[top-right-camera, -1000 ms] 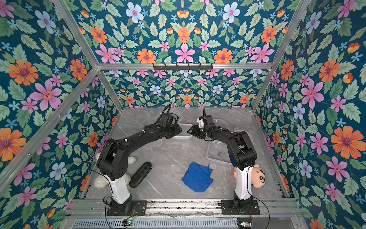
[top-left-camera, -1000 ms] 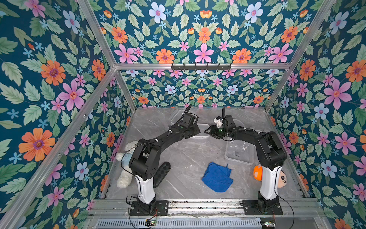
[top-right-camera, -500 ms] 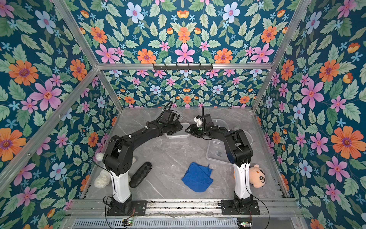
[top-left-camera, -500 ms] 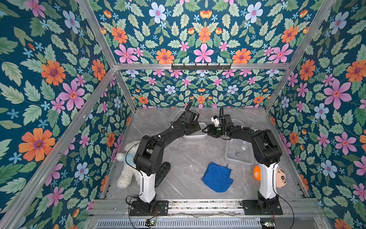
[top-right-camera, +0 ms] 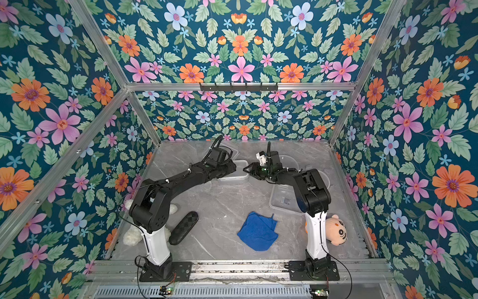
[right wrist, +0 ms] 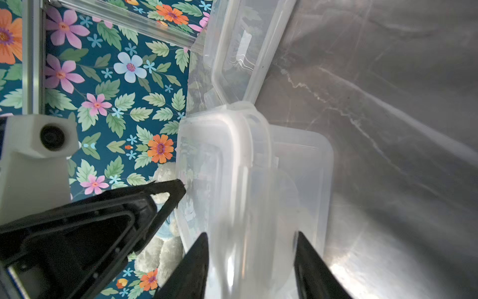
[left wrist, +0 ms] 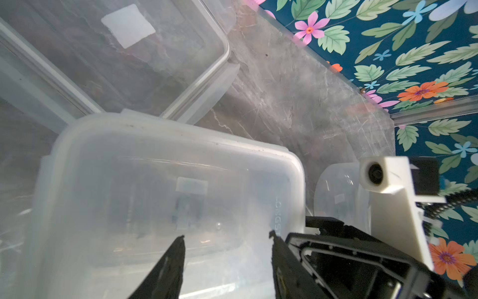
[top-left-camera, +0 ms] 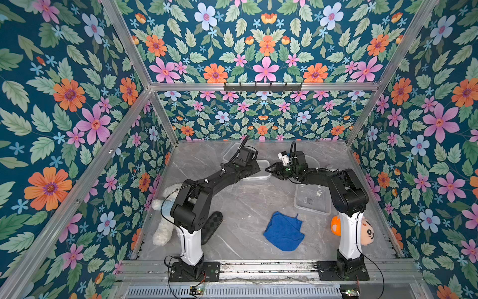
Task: Wipe the insides of the lunch boxes
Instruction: Open the fastener of the lunch box.
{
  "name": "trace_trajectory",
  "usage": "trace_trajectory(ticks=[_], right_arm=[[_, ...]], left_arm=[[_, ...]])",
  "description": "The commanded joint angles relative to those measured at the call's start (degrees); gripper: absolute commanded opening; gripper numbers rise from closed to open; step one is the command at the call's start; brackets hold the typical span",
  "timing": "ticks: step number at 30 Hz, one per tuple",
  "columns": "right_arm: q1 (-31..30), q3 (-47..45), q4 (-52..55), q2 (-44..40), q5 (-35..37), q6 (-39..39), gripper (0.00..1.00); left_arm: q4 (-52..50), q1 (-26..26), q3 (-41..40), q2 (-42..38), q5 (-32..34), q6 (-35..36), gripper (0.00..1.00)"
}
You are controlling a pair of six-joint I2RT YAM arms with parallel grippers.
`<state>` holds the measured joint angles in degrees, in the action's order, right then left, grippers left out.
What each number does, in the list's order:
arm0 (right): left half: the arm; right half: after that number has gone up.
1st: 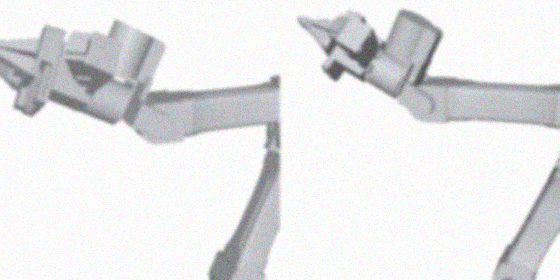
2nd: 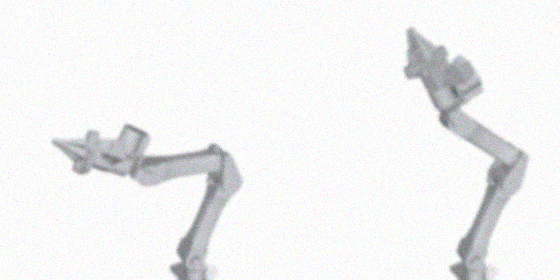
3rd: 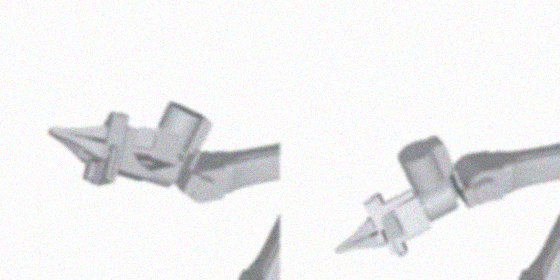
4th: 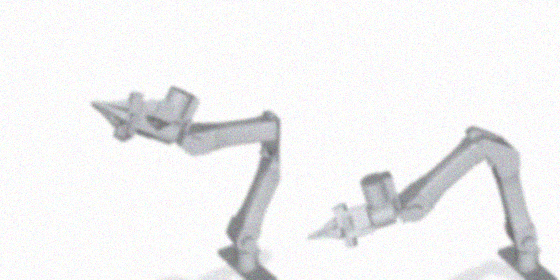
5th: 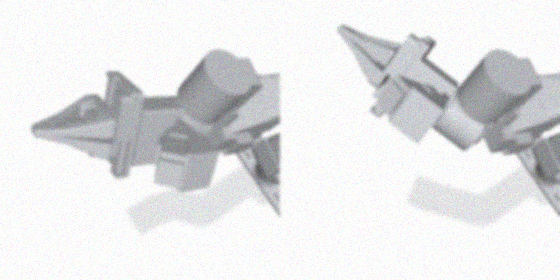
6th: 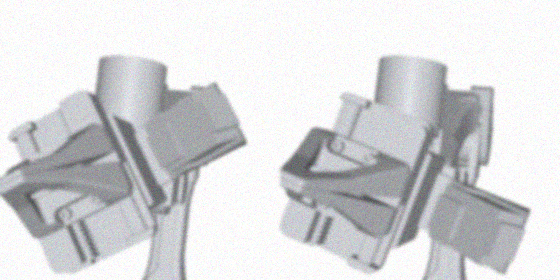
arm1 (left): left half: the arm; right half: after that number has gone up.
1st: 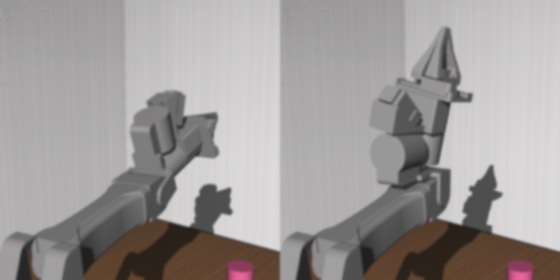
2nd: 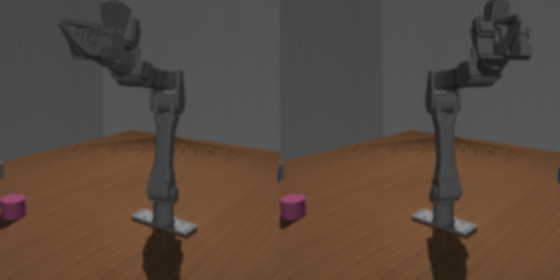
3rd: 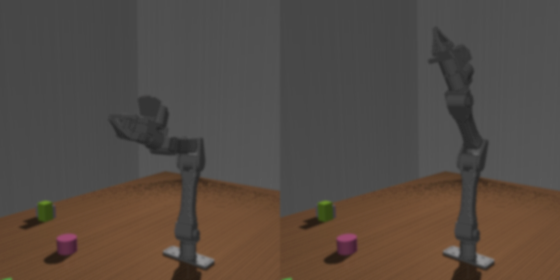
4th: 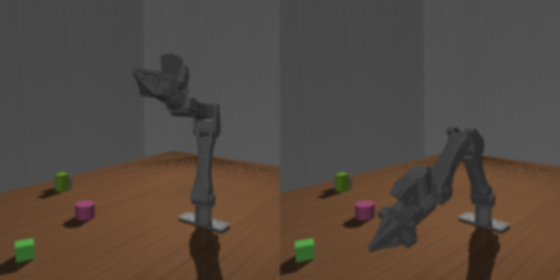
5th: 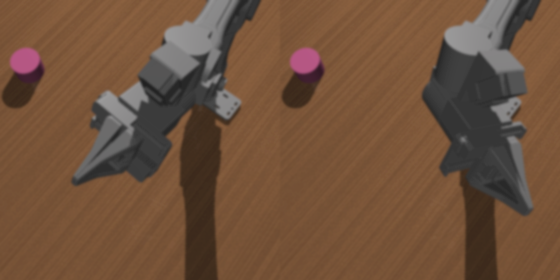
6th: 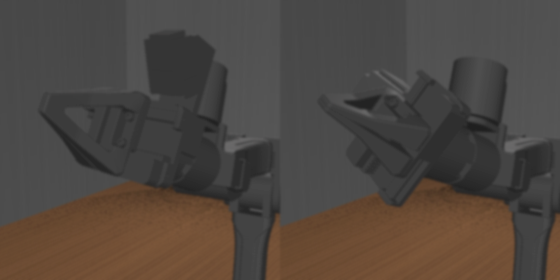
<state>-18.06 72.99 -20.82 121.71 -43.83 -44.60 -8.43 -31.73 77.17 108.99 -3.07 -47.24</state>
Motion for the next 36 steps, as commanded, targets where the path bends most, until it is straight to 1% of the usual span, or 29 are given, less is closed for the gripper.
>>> trace_trajectory(ticks=[1,2,7,8,9,11,14,18,20,22,25,27,29,31,32,33,34,36], right_arm=[[-0.2,-0.3,-6.5,0.6,-2.7,-2.3,0.43],[-0.2,-0.7,-7.4,0.7,-2.8,-2.7,0.41],[0.0,-2.5,-8.2,-0.2,-2.5,-2.5,0.35],[0.1,-2.7,-7.8,-0.5,-2.3,-2.2,0.31],[0.1,-2.8,-7.0,-0.8,-2.1,-1.7,0.26],[0.1,-2.6,-4.1,-1.7,-1.3,-0.2,0.22],[0.1,-2.4,1.6,-3.3,1.5,3.1,0.21],[-0.3,-0.6,15.1,-5.5,8.4,9.8,0.21],[-0.7,0.6,20.6,-6.3,12.0,12.9,0.18],[-1.6,2.6,27.1,-7.1,16.5,16.5,0.15],[-3.7,5.8,35.0,-7.4,24.4,21.4,0.13],[-4.9,6.9,37.4,-7.4,27.2,23.2,0.13],[-5.1,6.9,37.1,-7.6,27.1,23.3,0.13],[-5.2,7.3,38.0,-7.8,27.8,23.2,0.22],[-5.4,7.4,38.7,-8.0,28.7,23.5,0.30],[-5.5,7.2,38.9,-8.6,29.2,23.7,0.40],[-5.5,6.8,38.7,-9.6,29.0,23.8,0.46],[-5.5,6.2,38.6,-11.3,28.3,23.8,0.50]], left_arm=[[-9.5,0.1,-2.5,1.0,0.0,-2.0,0.56],[-9.3,0.1,-3.0,1.1,-0.1,-2.3,0.56],[-8.2,0.0,-4.5,1.8,-0.6,-2.7,0.56],[-8.1,0.0,-4.6,2.0,-0.7,-2.7,0.56],[-7.9,0.0,-4.7,2.2,-0.8,-2.7,0.56],[-7.7,0.0,-4.9,2.5,-1.0,-2.7,0.56],[-7.3,-0.1,-5.2,3.1,-1.5,-2.8,0.55],[-7.0,-0.1,-5.4,3.6,-1.8,-2.7,0.55],[-7.0,-0.1,-5.4,3.7,-1.8,-2.5,0.55],[-7.0,-0.1,-5.6,3.9,-1.8,-2.5,0.55],[-7.0,-0.1,-5.7,3.9,-2.0,-2.5,0.55],[-7.0,-0.2,-5.9,3.9,-1.9,-2.5,0.55],[-7.1,-0.2,-5.9,3.8,-1.8,-2.4,0.55],[-7.3,-0.2,-5.9,3.6,-1.9,-2.4,0.55],[-7.4,-0.2,-5.7,3.4,-1.9,-2.3,0.55],[-7.6,-0.2,-5.5,3.2,-2.0,-2.3,0.55],[-7.8,-0.2,-5.1,2.8,-2.3,-2.0,0.55],[-8.1,-0.2,-3.7,1.7,-2.8,-1.5,0.55]])
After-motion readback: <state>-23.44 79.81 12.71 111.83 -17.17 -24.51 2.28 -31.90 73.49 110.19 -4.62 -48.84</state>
